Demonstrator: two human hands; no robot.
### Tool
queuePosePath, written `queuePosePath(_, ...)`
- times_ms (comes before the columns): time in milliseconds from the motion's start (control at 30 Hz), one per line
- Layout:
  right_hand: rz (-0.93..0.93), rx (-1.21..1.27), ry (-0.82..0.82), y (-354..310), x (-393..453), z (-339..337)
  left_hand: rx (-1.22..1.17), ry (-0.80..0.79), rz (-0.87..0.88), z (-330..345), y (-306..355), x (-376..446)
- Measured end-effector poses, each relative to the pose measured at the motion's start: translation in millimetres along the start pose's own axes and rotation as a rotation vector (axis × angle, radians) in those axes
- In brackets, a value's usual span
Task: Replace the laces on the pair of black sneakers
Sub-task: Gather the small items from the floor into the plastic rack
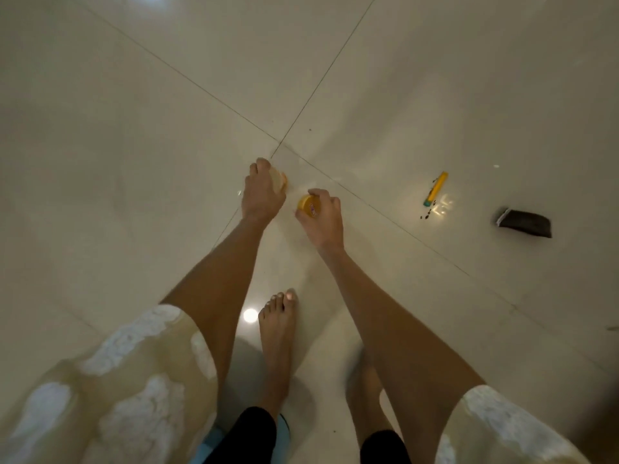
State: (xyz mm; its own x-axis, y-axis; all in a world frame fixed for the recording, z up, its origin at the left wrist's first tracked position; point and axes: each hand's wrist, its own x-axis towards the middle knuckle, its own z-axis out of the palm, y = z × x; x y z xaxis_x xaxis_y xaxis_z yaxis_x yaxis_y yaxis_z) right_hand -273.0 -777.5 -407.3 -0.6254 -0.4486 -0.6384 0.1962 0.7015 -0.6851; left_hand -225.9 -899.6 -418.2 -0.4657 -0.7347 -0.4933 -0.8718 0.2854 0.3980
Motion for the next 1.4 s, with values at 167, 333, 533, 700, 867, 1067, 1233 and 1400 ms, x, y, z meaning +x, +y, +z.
queuePosePath(167,0.201,0.255,0.091,-15.6,-59.2,-44.3,-0.696,-0.305,-0.279,-14.1,49.2,-81.2)
queuePosePath(333,0.267,0.438,0.107,-37.0,-119.4,-102.4,-0.809,-0.514,-0.363,-35.6,95.0,-144.2)
queuePosePath(533,0.186,0.524,-0.039,-41.5,-155.9,-153.0,-0.7,-0.695,-0.326,-55.8,128.8,-186.8)
queuePosePath(700,0.217,0.507,-0.1,-37.1,-161.1,-177.9,-0.567,-0.785,-0.346,-64.7,149.9,-200.4)
queuePosePath(867,0.396,0.367,-0.016,-38.0,-159.5,-200.9,-0.473,-0.668,-0.147,-58.9,175.3,-216.6)
queuePosePath(1067,0.504,0.282,-0.08,-41.8,-171.1,-222.7,-0.424,-0.67,-0.037,-58.0,191.7,-238.4)
queuePosePath(1233,0.304,0.659,-0.125,-50.0,-201.9,-231.9,-0.393,-0.757,-0.096,-60.7,211.7,-249.0)
queuePosePath(1400,0.254,0.815,0.04,-45.2,-230.3,-244.7,-0.34,-0.791,-0.12,-71.1,229.2,-255.2)
